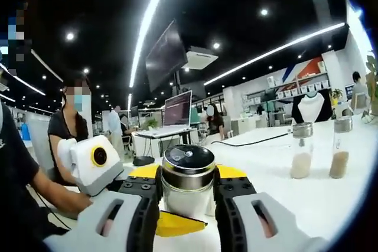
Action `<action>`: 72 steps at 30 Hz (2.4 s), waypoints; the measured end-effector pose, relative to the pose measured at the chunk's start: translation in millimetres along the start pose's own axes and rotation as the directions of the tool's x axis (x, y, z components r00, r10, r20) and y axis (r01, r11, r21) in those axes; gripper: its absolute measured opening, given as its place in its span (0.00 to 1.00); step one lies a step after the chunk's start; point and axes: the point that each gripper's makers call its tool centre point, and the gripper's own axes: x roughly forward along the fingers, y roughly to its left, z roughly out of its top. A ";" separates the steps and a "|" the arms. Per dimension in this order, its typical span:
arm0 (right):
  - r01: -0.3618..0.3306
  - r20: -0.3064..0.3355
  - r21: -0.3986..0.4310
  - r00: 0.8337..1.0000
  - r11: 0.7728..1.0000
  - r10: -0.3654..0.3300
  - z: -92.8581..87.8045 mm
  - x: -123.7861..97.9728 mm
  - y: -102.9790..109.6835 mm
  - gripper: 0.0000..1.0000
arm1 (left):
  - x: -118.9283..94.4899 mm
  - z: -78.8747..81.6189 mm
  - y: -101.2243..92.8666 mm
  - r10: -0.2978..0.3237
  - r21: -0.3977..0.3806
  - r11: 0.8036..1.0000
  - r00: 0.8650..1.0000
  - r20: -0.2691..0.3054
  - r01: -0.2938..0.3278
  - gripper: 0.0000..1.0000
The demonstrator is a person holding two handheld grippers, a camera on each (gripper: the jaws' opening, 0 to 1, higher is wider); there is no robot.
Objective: Rotate the seasoning bottle until the label or dispensing opening points toward the visible target arrow and the bottle remains upright within the marked orientation range
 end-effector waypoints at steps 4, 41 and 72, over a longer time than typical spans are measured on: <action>-0.029 -0.015 -0.011 0.999 1.000 0.029 0.8 -2.9 0.6 0.32 | -0.5 1.9 -9.2 -0.121 -0.052 0.991 0.993 0.017 0.122 0.37; -0.026 -0.046 -0.068 0.999 0.997 0.023 3.7 -6.5 -0.5 0.31 | 3.9 -10.0 -14.1 -0.119 -0.067 0.991 0.993 -0.020 0.117 0.39; -0.005 -0.110 -0.129 0.994 0.992 -0.010 -13.2 -5.4 -53.6 0.31 | -7.6 22.7 12.3 -0.096 -0.019 0.995 0.994 0.059 0.097 0.77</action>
